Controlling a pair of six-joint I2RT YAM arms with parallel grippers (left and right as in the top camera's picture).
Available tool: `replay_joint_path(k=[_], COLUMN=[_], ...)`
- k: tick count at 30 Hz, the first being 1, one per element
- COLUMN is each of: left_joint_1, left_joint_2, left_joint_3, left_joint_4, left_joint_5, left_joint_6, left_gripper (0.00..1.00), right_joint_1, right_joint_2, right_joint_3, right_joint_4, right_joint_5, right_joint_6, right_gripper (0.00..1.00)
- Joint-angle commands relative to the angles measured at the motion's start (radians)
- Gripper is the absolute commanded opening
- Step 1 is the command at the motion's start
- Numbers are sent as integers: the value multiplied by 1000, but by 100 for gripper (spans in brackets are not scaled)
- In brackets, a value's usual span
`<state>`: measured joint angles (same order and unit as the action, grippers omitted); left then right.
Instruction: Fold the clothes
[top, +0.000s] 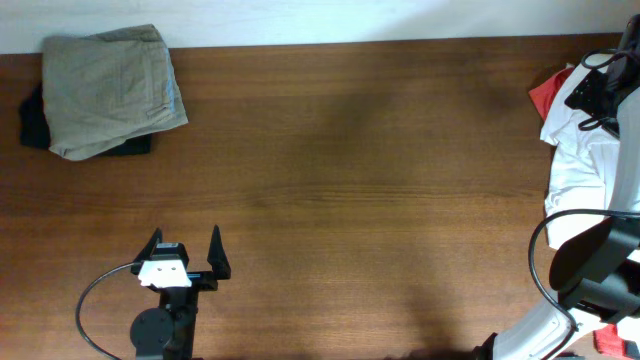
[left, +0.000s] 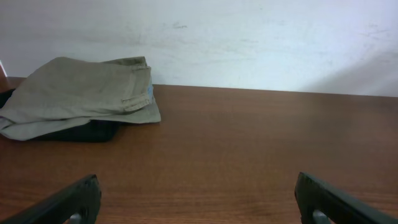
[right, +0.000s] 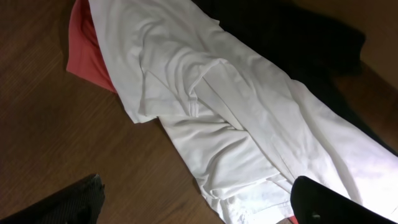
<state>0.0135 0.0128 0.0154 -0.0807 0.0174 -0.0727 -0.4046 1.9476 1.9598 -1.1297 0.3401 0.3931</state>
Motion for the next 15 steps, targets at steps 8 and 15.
replay_joint_path(k=[8, 15], left_joint_1=[2, 2], left_joint_2=[-8, -8], left_joint_3=[-7, -7], left_joint_4=[-3, -3], left_joint_5=[-14, -14], left_joint_6=[-13, -13], left_gripper=[99, 99], right_joint_1=[11, 159], right_joint_2=[-36, -391], right_joint_3=[15, 15], right_joint_4=[-1, 0], right_joint_5=[9, 9], right_joint_6=[7, 7], right_gripper=[99, 99])
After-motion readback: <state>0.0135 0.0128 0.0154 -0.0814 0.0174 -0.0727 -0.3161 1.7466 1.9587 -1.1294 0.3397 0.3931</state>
